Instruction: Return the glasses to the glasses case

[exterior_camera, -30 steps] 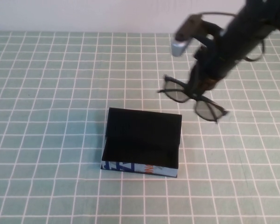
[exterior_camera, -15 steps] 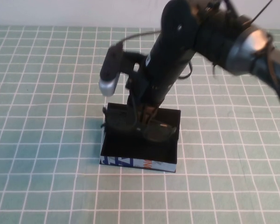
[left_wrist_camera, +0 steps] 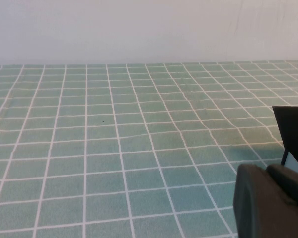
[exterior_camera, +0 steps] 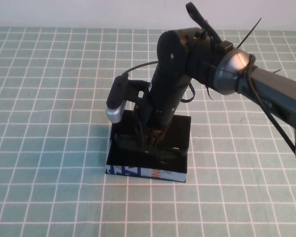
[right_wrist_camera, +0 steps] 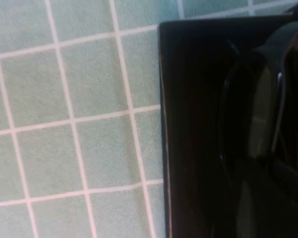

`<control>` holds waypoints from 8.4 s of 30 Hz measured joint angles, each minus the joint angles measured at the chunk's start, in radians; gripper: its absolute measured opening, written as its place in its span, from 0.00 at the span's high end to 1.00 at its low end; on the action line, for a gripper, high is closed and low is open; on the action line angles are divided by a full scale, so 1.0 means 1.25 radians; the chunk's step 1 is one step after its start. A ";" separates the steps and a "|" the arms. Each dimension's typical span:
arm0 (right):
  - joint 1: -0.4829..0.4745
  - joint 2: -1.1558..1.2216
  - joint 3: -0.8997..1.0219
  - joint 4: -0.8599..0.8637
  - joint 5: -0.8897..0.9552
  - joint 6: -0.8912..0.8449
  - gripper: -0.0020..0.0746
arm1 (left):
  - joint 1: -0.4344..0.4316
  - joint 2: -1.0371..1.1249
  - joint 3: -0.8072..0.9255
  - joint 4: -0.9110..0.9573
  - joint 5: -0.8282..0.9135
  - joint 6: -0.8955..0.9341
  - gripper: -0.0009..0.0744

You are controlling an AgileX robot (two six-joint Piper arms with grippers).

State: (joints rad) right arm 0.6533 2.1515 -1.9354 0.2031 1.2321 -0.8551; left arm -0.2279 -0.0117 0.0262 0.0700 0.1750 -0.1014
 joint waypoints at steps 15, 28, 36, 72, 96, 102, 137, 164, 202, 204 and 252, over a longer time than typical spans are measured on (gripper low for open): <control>0.000 -0.020 0.000 -0.009 -0.001 -0.001 0.69 | 0.000 0.000 0.000 0.000 -0.038 -0.003 0.99; 0.000 -0.290 0.000 0.024 0.007 -0.001 0.98 | 0.000 0.000 0.000 -0.008 -0.254 -0.076 0.99; 0.000 -0.425 0.000 0.010 -0.014 0.124 0.99 | 0.000 0.000 -0.073 0.020 -0.446 -0.193 0.99; -0.313 -0.441 0.354 0.098 -0.321 0.383 0.99 | 0.000 0.755 -0.660 -0.698 0.635 0.735 0.99; -0.313 -0.184 0.311 0.402 -0.344 0.128 0.99 | -0.325 1.118 -0.501 -0.755 0.008 0.821 0.99; -0.313 -0.115 0.215 0.402 -0.260 0.094 0.99 | -0.375 1.191 -0.501 -0.783 -0.114 0.822 0.99; -0.312 0.008 0.131 0.448 -0.151 0.067 0.99 | -0.417 1.374 -0.570 -0.802 -0.201 0.820 0.99; -0.312 0.088 0.127 0.633 -0.122 0.007 0.99 | -0.417 1.376 -0.572 -0.802 -0.201 0.820 0.99; -0.176 0.088 0.127 0.521 -0.028 0.063 0.99 | -0.417 1.376 -0.574 -0.796 -0.190 0.856 0.99; -0.176 0.088 0.127 0.514 -0.028 0.074 0.99 | -0.417 1.370 -0.574 -0.793 -0.165 0.891 0.99; -0.176 -1.057 0.675 -0.356 -0.421 0.684 0.99 | 0.025 0.264 -0.648 -0.085 0.529 0.210 0.99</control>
State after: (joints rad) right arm 0.4328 0.8297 -1.0911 -0.2417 0.7059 0.0000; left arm -0.1970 0.3188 -0.7837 -0.0365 0.8362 0.1615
